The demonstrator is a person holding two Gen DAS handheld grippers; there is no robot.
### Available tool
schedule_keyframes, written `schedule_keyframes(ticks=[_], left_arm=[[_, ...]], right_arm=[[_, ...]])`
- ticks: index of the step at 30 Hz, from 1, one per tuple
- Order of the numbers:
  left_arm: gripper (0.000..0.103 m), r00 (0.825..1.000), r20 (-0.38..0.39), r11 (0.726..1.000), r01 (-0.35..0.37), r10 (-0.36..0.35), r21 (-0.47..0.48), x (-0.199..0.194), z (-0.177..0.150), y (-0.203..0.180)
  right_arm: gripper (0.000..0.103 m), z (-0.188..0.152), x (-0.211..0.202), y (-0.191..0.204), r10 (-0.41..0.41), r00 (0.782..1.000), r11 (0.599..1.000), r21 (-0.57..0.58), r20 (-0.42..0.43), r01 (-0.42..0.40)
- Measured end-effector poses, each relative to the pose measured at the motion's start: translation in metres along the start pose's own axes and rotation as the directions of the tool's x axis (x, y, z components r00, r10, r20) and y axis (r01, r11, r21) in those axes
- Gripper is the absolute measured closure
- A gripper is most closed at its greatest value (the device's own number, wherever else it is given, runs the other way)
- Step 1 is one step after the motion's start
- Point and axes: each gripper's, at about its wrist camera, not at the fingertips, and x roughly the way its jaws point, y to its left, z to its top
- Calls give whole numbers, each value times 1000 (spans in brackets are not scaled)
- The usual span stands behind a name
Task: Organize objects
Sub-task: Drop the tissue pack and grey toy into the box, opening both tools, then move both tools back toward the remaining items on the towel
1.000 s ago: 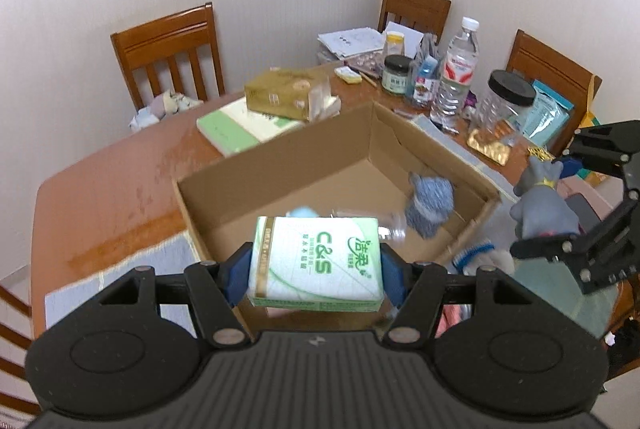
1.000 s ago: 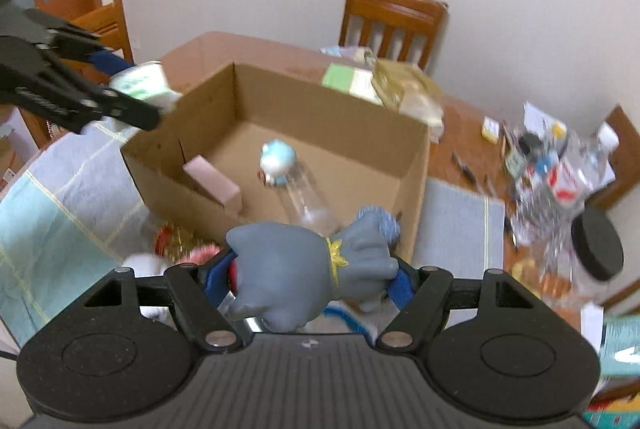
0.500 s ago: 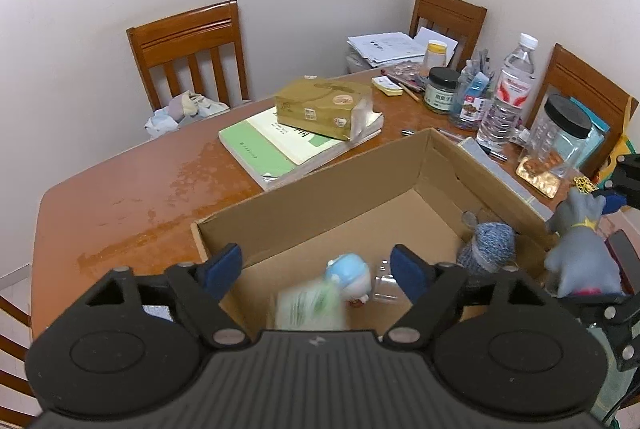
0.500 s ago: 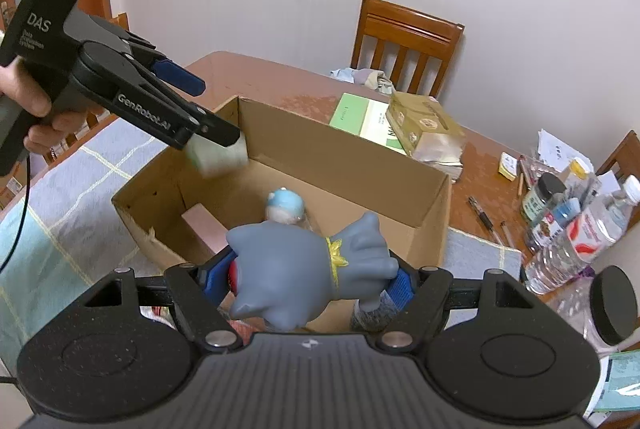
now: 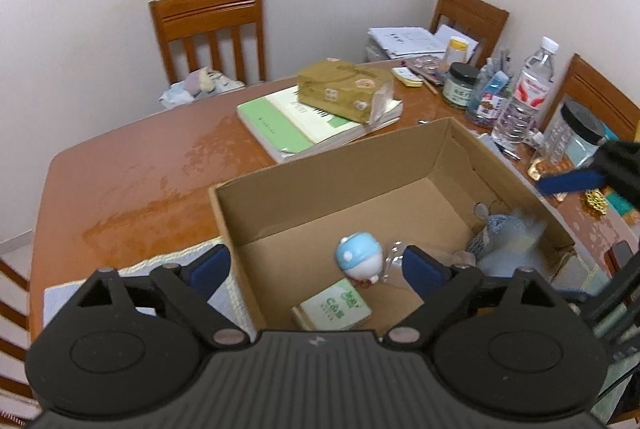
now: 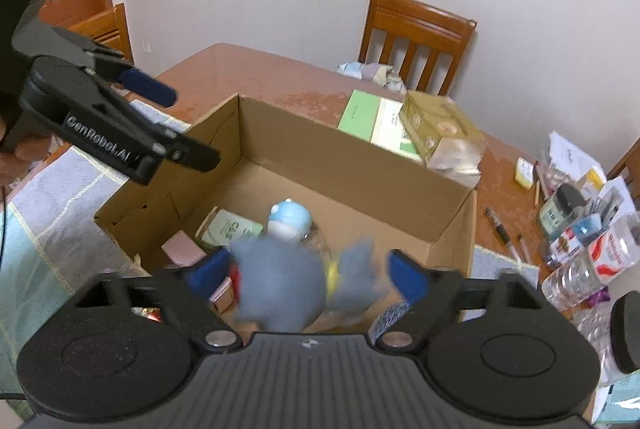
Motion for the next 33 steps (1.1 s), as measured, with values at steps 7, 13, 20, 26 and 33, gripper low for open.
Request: schedule_keyframes(ticks=[7, 13, 20, 26, 33], left_arm=[[9, 999, 18, 999, -34, 34, -24, -16, -18, -6], [9, 997, -8, 994, -71, 71, -87, -23, -44, -11], [9, 992, -25, 988, -128, 126, -82, -35, -72, -27], [5, 991, -37, 988, -129, 126, -89, -42, -92, -41], [4, 995, -63, 983, -84, 75, -161, -33, -120, -49]], right_arm=[[0, -6, -16, 3, -50, 998, 999, 2, 33, 50], [0, -43, -30, 1, -107, 993, 987, 122, 48, 101], [0, -83, -46, 8, -181, 983, 963, 208, 20, 173], [0, -111, -46, 12, -224, 974, 942, 249, -35, 225], [0, -125, -36, 12, -193, 977, 931, 296, -93, 212]])
